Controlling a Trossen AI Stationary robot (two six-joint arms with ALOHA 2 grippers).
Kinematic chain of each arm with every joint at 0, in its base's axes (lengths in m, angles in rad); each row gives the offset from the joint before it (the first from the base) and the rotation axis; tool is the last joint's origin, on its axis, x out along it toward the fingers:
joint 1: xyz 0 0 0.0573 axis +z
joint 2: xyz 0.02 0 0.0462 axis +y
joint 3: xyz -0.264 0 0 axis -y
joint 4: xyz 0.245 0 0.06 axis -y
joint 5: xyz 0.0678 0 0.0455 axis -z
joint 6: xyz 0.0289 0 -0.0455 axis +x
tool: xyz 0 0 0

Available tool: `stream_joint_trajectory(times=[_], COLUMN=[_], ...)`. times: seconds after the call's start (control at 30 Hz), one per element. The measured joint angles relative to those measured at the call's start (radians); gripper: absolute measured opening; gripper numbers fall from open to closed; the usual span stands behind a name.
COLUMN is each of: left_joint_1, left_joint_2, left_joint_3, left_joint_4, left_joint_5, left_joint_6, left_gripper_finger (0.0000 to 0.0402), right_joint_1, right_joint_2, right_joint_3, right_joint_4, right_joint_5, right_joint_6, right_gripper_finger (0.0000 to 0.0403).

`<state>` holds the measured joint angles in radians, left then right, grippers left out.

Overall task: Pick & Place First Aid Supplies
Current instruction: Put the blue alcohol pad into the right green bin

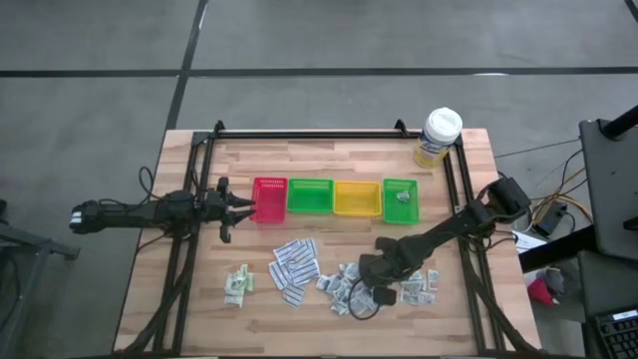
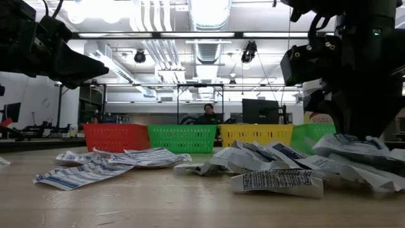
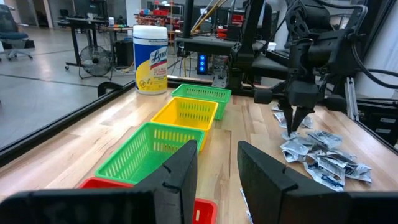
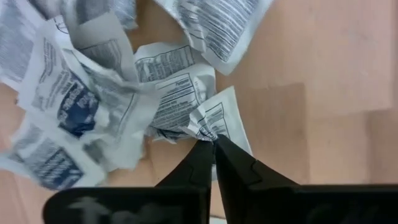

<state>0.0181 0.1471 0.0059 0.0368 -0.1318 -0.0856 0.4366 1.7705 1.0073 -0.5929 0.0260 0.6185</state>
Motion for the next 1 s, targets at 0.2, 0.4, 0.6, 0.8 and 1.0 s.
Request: stream_joint_trajectory(times=[0.2,0.4,0.6,0.8,1.0], left_joint_1=[0.000,0.000,0.000,0.000,0.000], left_joint_2=[0.000,0.000,0.000,0.001,0.001], left_joint_3=[0.000,0.000,0.000,0.000,0.000], left_joint_4=[0.000,0.000,0.000,0.000,0.000], left_joint_5=[0.000,0.000,0.000,0.000,0.000], left_joint_6=[0.000,0.000,0.000,0.005,0.005], left_gripper_finger=[0.0113,0.0113,0.0113,0.0113,0.0113], right_joint_1=[0.000,0.000,0.000,-0.001,-0.040], right_joint_2=[-0.050,-0.126,-0.213,-0.306,-0.350], right_joint_3=[-0.001,0.000,0.000,0.000,0.000], right_joint_4=[-0.040,-0.078,-0.184,-0.319,-0.381], right_joint_5=[0.035,0.057,0.143,0.346,0.515], right_joint_6=[0.003,0.008,0.039,0.093,0.096], right_gripper_finger=[0.0009,0.0009,0.0008,0.0008,0.0008])
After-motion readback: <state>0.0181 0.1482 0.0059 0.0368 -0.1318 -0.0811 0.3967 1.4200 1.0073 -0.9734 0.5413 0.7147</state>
